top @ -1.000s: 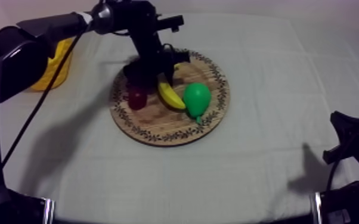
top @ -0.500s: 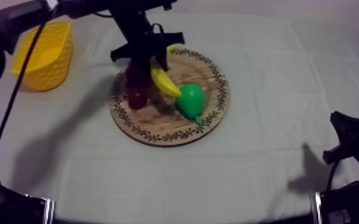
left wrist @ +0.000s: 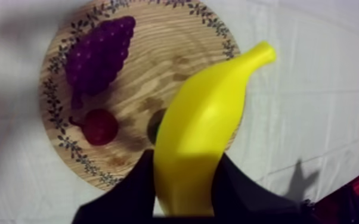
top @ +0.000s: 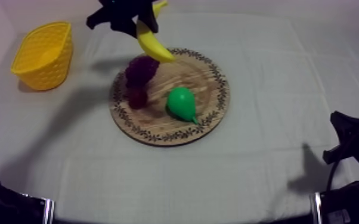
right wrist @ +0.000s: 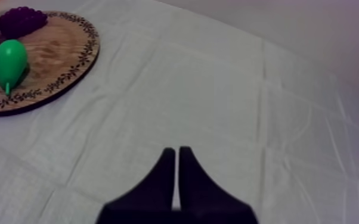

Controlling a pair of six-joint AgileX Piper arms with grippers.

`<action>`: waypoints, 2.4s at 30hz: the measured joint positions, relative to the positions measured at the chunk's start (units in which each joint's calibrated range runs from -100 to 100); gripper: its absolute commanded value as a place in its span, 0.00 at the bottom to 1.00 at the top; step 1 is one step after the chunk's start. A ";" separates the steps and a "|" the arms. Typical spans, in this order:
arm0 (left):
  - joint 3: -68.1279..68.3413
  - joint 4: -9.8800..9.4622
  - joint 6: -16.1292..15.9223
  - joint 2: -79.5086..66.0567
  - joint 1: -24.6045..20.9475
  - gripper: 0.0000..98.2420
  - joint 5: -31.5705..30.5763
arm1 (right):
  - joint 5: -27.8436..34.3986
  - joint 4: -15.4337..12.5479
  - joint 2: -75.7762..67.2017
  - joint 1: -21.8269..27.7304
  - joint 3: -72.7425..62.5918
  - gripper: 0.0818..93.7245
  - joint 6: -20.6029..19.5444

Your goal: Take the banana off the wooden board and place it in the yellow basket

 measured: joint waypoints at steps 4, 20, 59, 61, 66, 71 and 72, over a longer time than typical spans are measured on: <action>1.00 -0.93 -0.68 -0.75 -1.82 0.20 0.72 | 0.00 0.00 0.00 0.00 0.00 0.00 0.00; 1.76 -4.25 -7.12 3.04 -17.31 0.20 0.85 | 0.00 0.00 0.00 0.00 0.00 0.00 0.00; -0.99 -5.82 -13.75 15.56 -33.10 0.56 -4.95 | -0.09 0.00 0.00 0.00 0.00 0.00 0.00; -0.02 -5.75 -13.78 15.13 -33.07 0.56 -5.30 | -0.09 0.00 0.00 0.00 0.00 0.00 0.00; 3.56 -5.06 -14.67 12.66 -33.18 0.47 -7.98 | -0.09 0.00 0.00 0.00 0.00 0.00 0.00; 8.78 -4.85 -15.49 8.21 -33.11 0.34 -10.73 | -0.02 0.00 0.00 0.00 0.00 0.00 0.00; 9.96 -5.00 -15.52 7.23 -33.08 0.31 -11.21 | -0.02 0.00 0.00 0.00 0.00 0.00 0.00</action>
